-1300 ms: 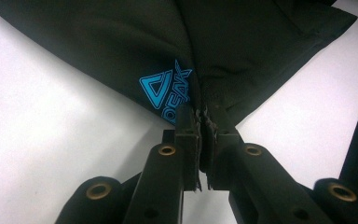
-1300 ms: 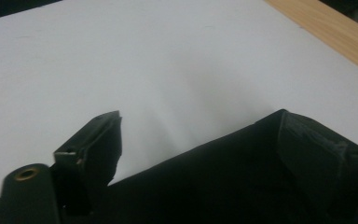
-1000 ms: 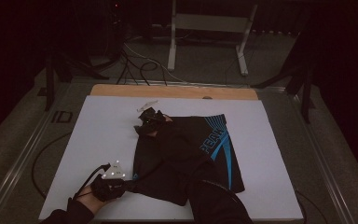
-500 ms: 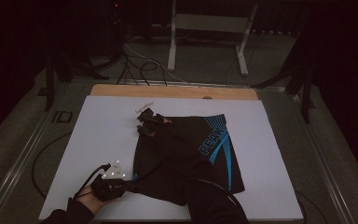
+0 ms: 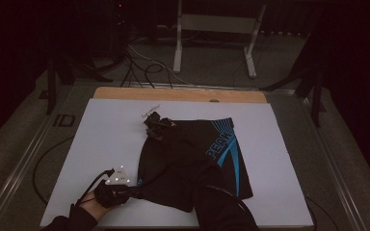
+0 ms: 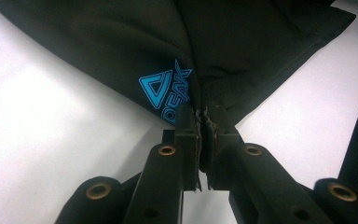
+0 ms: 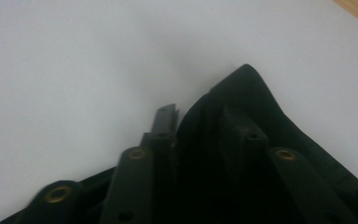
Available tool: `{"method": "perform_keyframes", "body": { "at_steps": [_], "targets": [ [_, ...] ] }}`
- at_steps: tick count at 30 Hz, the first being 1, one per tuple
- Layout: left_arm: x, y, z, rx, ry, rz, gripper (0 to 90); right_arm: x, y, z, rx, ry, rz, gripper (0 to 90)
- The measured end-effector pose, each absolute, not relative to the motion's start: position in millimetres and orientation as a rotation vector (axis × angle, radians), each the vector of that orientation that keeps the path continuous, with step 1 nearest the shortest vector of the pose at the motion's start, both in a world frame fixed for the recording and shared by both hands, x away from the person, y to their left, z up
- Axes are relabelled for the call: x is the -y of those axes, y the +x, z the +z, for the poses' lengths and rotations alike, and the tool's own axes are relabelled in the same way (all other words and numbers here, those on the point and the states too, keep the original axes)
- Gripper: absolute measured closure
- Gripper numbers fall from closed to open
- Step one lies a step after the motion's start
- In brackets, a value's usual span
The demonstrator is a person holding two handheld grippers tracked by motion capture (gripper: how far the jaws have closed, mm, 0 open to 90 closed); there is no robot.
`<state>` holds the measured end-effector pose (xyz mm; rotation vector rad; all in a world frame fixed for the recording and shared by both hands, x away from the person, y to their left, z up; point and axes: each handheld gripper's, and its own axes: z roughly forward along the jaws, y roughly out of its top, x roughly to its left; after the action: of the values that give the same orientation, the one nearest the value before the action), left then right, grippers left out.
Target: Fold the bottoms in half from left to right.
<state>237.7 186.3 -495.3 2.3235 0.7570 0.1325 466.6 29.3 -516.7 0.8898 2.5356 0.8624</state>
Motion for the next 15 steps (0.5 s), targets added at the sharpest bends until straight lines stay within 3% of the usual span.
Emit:
{"method": "perform_keyframes", "body": {
  "at_steps": [7,15],
  "targets": [
    [-186.2,237.9,-494.9,-0.756,2.323,0.136,85.3,-25.1,468.7,-515.3,-2.551,0.901,0.868,83.2],
    [-185.8,237.9,-493.2,-0.753,2.317,0.130,85.4,-20.5,467.4,-511.2,-2.583,0.829,0.862,87.0]
  ]
}}
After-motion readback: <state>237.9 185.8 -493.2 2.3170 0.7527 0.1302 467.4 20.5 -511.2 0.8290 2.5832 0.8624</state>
